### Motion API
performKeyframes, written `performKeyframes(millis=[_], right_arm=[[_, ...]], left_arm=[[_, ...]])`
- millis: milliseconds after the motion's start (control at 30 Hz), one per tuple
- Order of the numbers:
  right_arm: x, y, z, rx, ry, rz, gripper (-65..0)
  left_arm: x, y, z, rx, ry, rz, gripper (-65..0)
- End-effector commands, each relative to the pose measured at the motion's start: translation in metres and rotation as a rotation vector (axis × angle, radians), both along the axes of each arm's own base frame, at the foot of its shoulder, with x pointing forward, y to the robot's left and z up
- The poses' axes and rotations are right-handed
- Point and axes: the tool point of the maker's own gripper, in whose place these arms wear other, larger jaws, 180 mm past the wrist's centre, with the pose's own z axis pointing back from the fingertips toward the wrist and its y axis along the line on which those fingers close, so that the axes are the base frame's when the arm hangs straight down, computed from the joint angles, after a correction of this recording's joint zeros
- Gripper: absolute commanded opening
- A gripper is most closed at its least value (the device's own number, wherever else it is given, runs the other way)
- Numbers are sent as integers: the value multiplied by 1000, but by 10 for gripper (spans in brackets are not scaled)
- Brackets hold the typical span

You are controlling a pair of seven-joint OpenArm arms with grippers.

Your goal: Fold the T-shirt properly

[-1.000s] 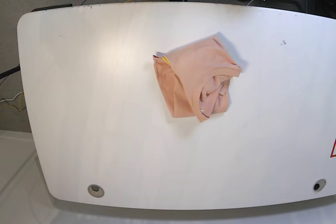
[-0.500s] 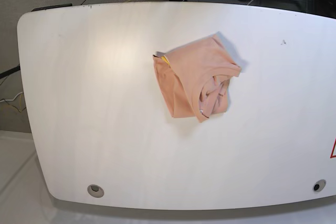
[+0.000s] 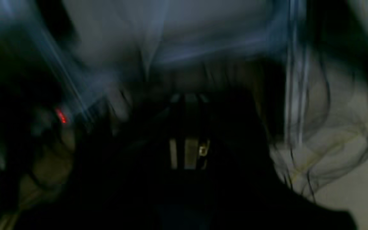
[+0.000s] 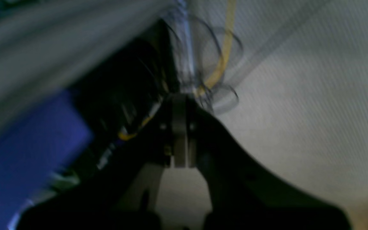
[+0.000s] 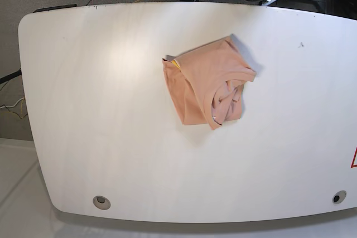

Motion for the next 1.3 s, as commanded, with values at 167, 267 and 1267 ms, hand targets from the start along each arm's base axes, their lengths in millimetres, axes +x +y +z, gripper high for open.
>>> performKeyframes(millis=[167,267,1267], right_arm=[[4,1,0,-5,-40,-9,-455],[5,-2,-1,-26,-44,-13,-392],[17,10,-2,-214,-278,398,-459]], left_arm=[[-47,-32,-6,-47,110,-4,-646],[-48,-33,-7,-49,110,-4,-646],[-55,-32,-6,-48,115,8,-646]])
